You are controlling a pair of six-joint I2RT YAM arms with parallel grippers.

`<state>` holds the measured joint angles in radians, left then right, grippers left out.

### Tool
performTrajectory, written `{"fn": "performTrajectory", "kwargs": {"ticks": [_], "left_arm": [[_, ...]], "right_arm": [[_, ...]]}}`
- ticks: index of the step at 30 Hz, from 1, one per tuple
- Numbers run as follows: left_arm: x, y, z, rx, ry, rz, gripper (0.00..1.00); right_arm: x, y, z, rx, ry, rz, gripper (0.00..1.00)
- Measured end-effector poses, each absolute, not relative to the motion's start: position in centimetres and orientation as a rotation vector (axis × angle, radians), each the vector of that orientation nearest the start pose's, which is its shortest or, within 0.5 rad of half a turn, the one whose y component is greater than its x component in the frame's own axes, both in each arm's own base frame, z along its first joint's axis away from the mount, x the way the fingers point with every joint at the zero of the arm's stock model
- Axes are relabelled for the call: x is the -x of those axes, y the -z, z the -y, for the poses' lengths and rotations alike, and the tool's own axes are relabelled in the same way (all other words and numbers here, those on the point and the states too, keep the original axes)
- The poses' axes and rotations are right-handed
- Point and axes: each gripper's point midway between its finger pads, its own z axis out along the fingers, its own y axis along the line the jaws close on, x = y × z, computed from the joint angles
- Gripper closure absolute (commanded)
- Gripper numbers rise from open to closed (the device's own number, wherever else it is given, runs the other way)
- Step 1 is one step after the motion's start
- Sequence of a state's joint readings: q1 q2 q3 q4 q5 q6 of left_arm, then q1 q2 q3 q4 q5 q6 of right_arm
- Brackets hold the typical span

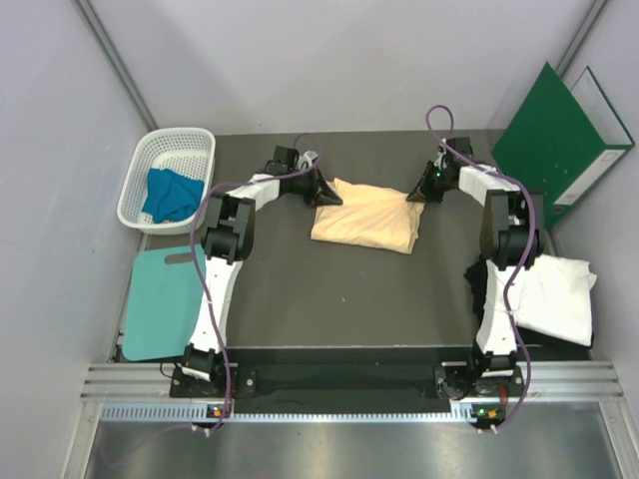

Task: Fold and stack the t-shirts
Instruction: Smooth out wrinkles on the folded tshirt

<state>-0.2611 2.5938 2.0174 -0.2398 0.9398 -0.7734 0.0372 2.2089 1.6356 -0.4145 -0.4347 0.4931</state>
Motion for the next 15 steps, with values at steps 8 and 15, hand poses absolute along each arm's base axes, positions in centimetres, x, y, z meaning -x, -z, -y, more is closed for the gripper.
{"fn": "performTrajectory", "kwargs": {"ticks": [8,15], "left_arm": [[-50.9,-3.5,28.3,0.167,1.526,-2.527,1.0],[-50.7,-4.0,27.1,0.18,1.463,-2.526,1.0]], "right_arm": [[-49.7,-3.4,-8.4,-0.435,-0.534,-2.611,1.0],[-46.7,-4.7,-5.6,-0.44,-0.382,-2.645,1.0]]}}
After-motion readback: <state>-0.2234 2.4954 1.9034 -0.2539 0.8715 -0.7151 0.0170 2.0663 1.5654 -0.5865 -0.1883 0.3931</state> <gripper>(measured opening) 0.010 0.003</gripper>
